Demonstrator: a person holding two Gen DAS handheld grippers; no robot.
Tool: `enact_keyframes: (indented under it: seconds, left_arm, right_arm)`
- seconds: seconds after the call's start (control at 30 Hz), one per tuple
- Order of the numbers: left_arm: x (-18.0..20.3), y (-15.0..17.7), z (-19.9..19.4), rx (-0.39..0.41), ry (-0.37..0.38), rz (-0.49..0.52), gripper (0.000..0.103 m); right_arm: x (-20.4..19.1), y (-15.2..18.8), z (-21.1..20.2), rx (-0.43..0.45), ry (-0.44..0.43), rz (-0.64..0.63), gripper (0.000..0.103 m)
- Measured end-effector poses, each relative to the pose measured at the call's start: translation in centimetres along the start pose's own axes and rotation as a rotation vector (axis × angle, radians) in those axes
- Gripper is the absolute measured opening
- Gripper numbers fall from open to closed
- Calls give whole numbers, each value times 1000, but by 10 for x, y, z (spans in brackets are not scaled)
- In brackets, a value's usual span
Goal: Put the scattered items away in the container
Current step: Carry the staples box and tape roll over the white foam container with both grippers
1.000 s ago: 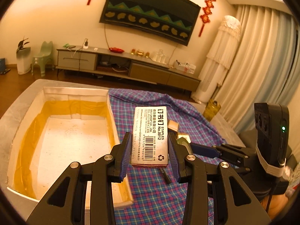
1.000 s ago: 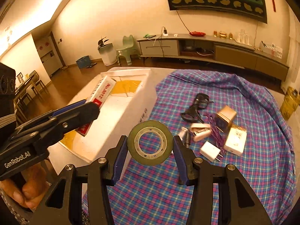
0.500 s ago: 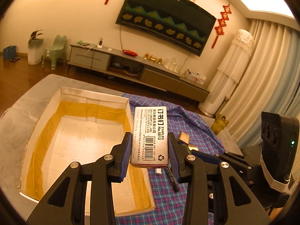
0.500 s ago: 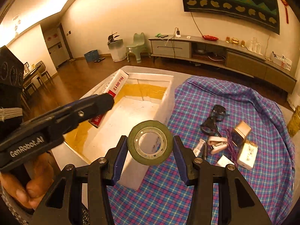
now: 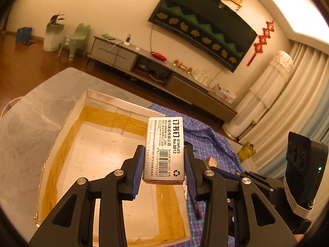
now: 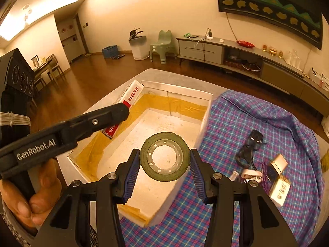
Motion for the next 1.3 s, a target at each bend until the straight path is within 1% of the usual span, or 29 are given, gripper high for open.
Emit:
enact_keyframes:
  seconds: [0.23,0.47,0.63,1.0,1.3]
  left_arm:
    - [-13,-16,9,6,-24,-25,39]
    - [-33,-34,32,-13,-60,-88,39]
    - [-43,-41,52,-38,-92,-120,39]
    - [-67,-48,97,-92,-179,-180,39]
    - [-76,-45,125,-141,-246,-208,39]
  right_arm:
    - [-2,-18,25,-28,-11,-43,50]
    - [-2,-31,54,-68,-14,-83,50]
    - [1,-39,76,-100,-12,-105,50]
    - [16,-55,125,-192,1,-164,50]
    - [24,-64,158,-280,-20,-199,50]
Point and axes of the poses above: each gripper's, at about its wrist camera, not at the fingertips, and z roughly the way its jaws point, x to its right, y to its underside, the point moved 2 cm from there along z, roughly the way its jaws point, and after that the axes turned 13 degrees about -z, right-handed, at the moved point
